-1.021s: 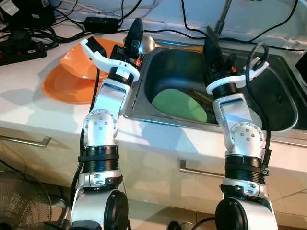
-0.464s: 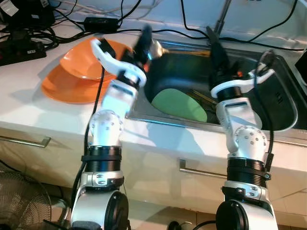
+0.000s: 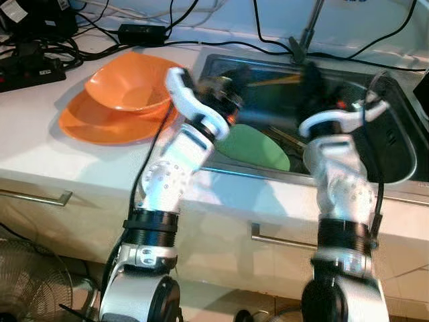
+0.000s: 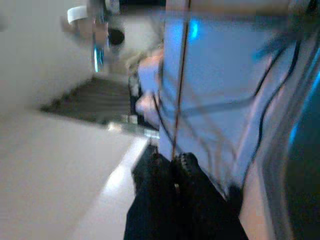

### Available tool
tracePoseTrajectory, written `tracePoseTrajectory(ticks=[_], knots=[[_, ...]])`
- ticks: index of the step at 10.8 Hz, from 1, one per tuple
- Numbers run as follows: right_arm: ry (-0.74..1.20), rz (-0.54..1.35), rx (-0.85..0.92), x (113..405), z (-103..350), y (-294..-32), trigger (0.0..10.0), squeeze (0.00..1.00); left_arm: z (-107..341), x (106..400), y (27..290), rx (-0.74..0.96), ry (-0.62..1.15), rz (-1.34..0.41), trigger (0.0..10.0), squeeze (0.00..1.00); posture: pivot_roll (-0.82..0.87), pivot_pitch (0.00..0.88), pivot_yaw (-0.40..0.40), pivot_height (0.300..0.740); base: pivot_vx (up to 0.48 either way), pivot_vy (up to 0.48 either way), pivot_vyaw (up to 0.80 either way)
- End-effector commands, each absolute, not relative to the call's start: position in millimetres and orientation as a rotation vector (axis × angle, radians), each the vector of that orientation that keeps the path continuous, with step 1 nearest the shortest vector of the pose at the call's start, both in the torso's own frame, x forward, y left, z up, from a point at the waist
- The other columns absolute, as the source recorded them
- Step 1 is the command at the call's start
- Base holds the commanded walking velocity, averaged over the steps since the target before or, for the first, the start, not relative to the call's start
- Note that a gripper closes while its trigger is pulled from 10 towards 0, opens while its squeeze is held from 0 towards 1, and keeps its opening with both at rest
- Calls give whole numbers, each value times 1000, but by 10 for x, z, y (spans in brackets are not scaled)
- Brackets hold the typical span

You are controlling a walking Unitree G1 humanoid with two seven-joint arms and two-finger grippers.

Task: Kitchen organization

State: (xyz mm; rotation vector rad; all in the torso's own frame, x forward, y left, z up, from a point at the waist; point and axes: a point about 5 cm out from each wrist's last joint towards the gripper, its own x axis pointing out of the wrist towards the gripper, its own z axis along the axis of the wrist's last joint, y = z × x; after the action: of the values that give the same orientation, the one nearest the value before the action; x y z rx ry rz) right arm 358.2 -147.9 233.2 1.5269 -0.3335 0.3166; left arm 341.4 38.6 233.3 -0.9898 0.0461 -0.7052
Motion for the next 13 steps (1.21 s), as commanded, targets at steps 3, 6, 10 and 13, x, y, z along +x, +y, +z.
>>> tracePoseTrajectory(ticks=[3, 6, 10, 13], knots=[[-415, 206, 1594, 3689, 2451, -1635, 0, 0, 2259, 3262, 114, -898, 119, -813, 10000, 0, 35, 80, -32, 740, 0, 0, 0], [-463, 167, 1588, 3736, 2504, -1746, 0, 0, 2172, 3238, 79, -748, 167, -822, 10000, 0, 39, 81, -32, 740, 0, 0, 0], [-469, 78, 1496, 3781, 2445, -1850, 10000, 0, 2099, 3223, 99, -483, 159, -807, 10000, 0, 43, 83, -33, 740, 0, 0, 0], [-429, -48, 1257, 3823, 2342, -1953, 10000, 0, 2080, 3268, 193, -332, 118, -741, 10000, 0, 46, 84, -37, 740, 0, 0, 0]])
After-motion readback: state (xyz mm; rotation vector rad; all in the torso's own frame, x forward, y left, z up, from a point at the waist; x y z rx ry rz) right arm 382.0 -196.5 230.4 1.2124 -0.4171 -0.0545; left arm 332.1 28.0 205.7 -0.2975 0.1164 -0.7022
